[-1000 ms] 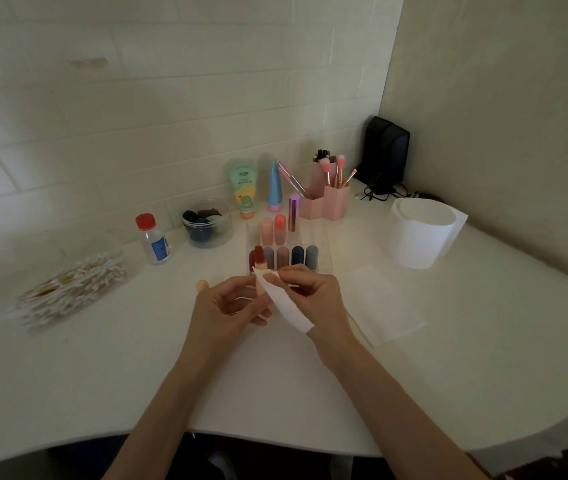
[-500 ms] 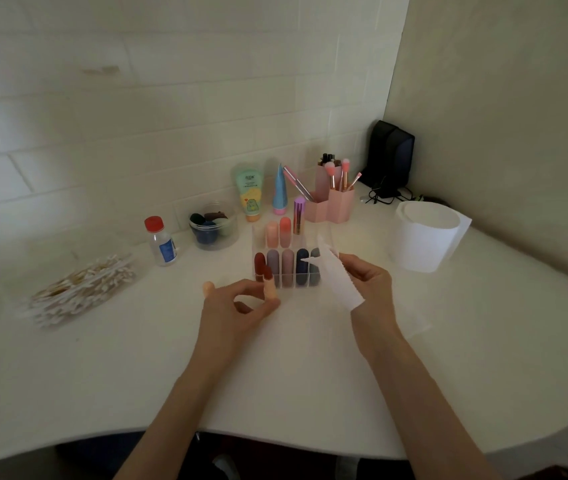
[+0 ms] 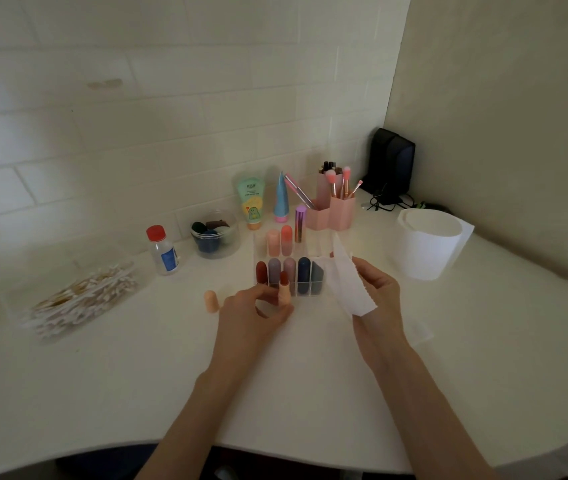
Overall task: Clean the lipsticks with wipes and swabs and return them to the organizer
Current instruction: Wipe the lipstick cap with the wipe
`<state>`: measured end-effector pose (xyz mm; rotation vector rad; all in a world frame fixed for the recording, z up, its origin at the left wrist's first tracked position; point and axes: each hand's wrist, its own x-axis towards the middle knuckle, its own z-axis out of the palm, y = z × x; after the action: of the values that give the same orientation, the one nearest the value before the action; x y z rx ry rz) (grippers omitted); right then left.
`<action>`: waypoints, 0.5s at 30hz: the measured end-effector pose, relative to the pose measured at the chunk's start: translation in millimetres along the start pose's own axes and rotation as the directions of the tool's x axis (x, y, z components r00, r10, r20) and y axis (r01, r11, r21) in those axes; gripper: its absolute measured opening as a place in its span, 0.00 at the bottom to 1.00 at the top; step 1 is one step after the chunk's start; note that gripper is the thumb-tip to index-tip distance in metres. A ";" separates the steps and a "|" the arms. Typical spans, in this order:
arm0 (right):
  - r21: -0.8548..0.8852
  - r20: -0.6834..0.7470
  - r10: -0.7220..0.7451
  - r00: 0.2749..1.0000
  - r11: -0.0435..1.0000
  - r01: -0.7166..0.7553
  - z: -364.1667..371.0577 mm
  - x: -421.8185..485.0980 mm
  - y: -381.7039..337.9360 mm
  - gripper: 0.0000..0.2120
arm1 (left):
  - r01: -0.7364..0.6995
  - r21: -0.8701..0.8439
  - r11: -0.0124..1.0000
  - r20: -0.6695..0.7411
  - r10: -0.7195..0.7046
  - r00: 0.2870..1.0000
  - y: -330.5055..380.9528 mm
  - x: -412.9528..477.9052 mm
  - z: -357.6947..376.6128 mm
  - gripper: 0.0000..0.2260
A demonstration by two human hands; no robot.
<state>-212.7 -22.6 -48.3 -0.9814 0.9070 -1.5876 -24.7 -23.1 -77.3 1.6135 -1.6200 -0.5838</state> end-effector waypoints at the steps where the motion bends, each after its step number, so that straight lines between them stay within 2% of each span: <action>1: 0.002 -0.011 0.005 1.000 1.000 -0.005 0.3 0.4 0.1 0.11 | -0.005 0.025 1.000 -0.004 0.005 1.000 0.3 0.4 1.0 0.08; 5: 0.030 -0.022 0.023 0.999 0.999 -0.023 -0.2 1.6 1.3 0.08 | -0.008 0.095 0.995 -0.016 0.009 1.000 0.8 1.2 3.5 0.08; 10: 0.023 -0.020 0.007 1.000 1.000 -0.007 0.7 1.0 0.1 0.15 | -0.034 0.139 0.990 -0.021 0.037 0.999 1.1 1.9 5.8 0.08; 15: 0.031 -0.010 0.004 1.000 0.999 -0.003 -1.1 0.9 1.7 0.10 | -0.049 0.168 0.985 -0.024 0.053 0.998 -2.1 2.0 6.7 0.10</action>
<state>-213.2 -23.7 -50.1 -0.9502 0.8876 -1.6006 -28.3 -26.5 -82.5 1.6876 -1.7229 -0.4055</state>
